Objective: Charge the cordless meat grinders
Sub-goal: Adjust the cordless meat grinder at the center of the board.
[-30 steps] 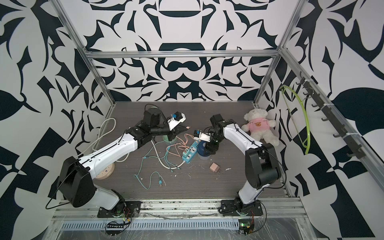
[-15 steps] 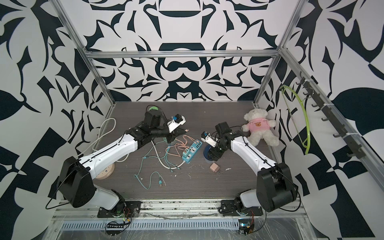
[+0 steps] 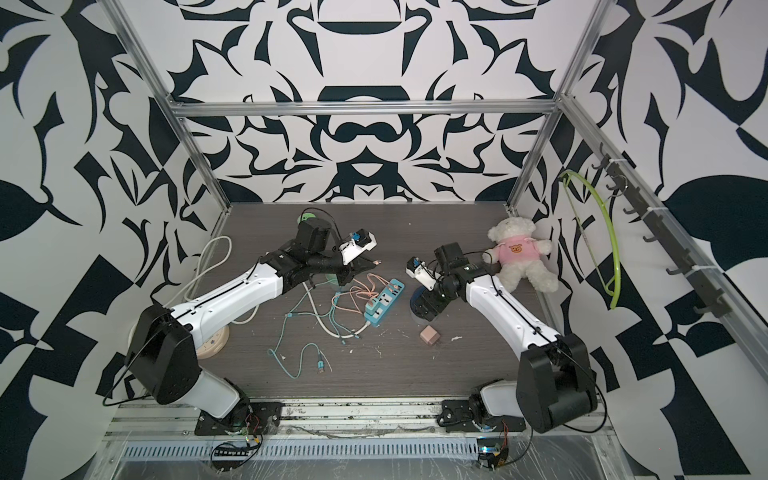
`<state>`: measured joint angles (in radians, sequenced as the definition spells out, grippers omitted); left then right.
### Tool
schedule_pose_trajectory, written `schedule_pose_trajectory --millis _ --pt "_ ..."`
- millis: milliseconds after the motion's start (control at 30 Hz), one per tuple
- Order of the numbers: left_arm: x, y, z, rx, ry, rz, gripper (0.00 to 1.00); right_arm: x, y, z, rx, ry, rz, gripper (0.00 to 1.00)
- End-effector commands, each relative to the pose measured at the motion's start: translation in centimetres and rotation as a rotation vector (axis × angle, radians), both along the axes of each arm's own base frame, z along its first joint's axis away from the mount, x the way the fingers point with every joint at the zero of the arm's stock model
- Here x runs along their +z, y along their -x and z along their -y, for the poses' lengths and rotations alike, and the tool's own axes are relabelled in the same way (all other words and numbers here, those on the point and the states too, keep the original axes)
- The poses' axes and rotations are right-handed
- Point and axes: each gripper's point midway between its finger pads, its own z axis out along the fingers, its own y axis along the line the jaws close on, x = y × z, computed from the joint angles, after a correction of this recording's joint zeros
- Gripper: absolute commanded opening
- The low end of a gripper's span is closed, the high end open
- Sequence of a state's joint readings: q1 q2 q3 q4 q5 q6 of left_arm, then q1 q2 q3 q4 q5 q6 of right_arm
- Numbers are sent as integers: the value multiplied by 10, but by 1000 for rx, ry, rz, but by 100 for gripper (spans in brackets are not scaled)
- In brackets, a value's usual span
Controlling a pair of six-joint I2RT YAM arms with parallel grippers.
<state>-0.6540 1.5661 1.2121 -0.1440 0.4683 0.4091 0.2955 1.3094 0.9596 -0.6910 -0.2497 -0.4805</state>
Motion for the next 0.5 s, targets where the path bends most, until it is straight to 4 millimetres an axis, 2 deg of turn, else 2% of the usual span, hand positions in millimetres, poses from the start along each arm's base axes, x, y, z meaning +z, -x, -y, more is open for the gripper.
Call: schedule_pose_trajectory --millis 0,100,167,200,267,300,400,467 --pt "10 -2 8 -34 13 20 7 54 3 -9 6 -118 99 99" --pt "8 -1 13 -48 10 12 7 92 -2 7 -171 -188 151 99" --pt "5 1 20 -61 5 5 7 109 -15 32 -413 -210 172 99" --pt "2 4 24 -71 2 -4 7 113 -19 47 -552 -239 150 94" --pt "-7 11 33 -93 -21 -13 6 109 -20 68 -780 -320 34 85" --pt "-14 14 36 -104 -45 -16 6 102 -19 73 -849 -374 -54 84" --pt "-26 19 45 -118 -101 -31 5 81 -16 68 -918 -588 -308 83" --pt "-32 22 51 -127 -125 -53 5 71 -18 61 -912 -676 -382 80"
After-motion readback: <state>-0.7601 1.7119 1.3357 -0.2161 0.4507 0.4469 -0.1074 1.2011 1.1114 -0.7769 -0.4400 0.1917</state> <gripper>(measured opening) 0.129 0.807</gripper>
